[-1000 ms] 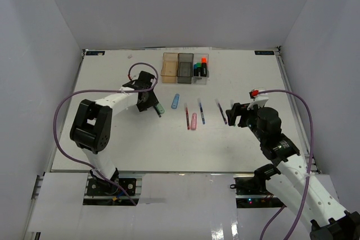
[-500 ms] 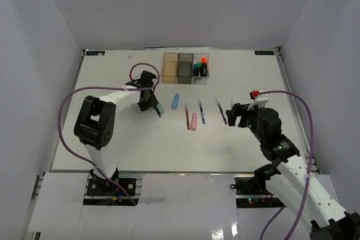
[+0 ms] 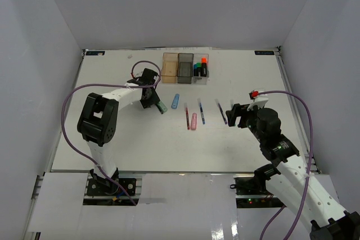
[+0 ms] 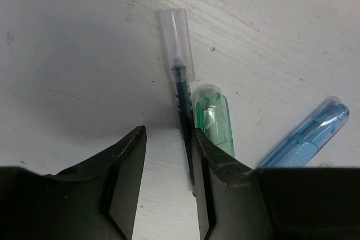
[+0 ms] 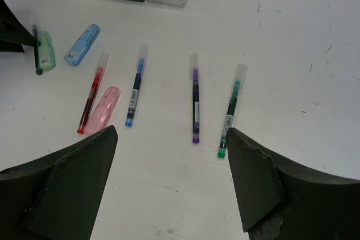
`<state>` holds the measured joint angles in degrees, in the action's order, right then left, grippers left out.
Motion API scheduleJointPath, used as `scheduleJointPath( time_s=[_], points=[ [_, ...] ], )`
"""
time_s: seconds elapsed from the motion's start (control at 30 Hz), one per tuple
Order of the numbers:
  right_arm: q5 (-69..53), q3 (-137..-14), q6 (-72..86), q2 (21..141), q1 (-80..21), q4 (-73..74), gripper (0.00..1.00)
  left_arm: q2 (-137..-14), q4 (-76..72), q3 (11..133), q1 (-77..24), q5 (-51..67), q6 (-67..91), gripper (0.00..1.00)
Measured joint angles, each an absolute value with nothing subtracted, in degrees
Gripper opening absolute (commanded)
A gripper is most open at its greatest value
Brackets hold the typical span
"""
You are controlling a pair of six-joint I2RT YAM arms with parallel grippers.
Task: Sort the stationery into containers
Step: Move the pen to the center of the board.
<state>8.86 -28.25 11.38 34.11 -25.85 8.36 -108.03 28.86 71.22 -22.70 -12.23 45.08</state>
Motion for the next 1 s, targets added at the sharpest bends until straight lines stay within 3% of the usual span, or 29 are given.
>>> scheduleJointPath(
  time_s=[0.83,1.0],
  points=[
    [9.0,-28.3,11.4,34.2,-25.8,8.4,0.84,-111.1,28.6,75.2,-22.7,-11.0,46.0,0.47],
    [9.0,-28.3,11.4,34.6,-25.8,8.3,0.84,-111.2,28.2,75.2,-22.7,-10.8,46.2,0.4]
  ],
)
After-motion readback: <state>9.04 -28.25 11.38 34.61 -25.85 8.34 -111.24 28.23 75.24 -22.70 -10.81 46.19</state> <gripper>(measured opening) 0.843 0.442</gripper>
